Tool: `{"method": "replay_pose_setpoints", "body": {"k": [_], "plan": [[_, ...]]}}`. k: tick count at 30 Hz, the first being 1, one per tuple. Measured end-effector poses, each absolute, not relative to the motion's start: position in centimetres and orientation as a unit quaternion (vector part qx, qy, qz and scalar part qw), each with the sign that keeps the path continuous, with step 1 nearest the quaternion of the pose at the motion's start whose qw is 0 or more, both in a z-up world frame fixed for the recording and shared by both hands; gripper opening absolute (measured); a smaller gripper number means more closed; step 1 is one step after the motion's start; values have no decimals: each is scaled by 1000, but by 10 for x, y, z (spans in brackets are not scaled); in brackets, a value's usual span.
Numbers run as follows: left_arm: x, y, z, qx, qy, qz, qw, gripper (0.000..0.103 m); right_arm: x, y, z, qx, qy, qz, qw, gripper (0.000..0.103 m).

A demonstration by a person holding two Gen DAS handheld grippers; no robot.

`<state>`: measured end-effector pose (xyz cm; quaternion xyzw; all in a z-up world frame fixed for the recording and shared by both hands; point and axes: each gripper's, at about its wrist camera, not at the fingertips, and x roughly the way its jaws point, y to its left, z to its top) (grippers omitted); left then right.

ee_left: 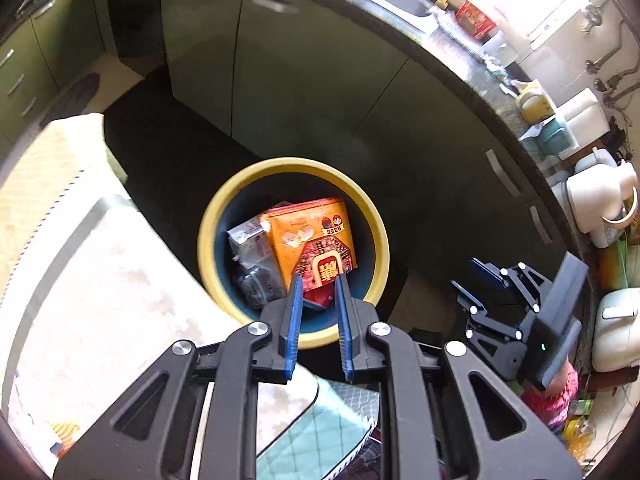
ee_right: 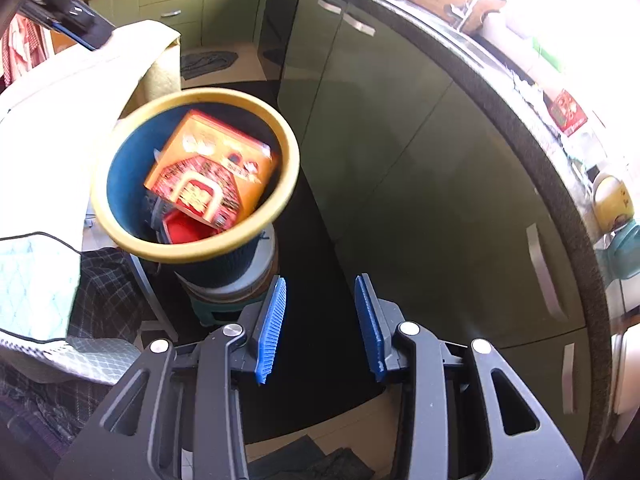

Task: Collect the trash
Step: 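Carry the orange snack box over the bin and open the left gripper, then grasp the white mesh cloth with the right gripper and lift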

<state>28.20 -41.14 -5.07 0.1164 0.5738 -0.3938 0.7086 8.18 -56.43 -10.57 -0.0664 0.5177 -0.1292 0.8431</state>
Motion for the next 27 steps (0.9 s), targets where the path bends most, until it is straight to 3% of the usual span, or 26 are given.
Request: {"method": "replay_pose_setpoints", "body": {"k": [2,7,11,14,20,27], "plan": [[269,-379,-30,111,550,-394,728,19,80,-548,-95,-74,507,-112,852,36],[228,-269,15,84,492,-361,788,43,83,-475,-63,-86,478,15,874,45],[183,-188,36,58,455,-306,834,77,95,-395,-47,-103,466,156,865,54],[146,-131,41,65,419,-242,873,88,104,-339,-41,-119,451,238,852,55],[102,-45,22,44,417,-171,892,92,122,-251,-48,-164,439,310,827,55],[79,-19,2,39,427,-162,889,92,149,-199,-77,-199,462,303,809,55]]}}
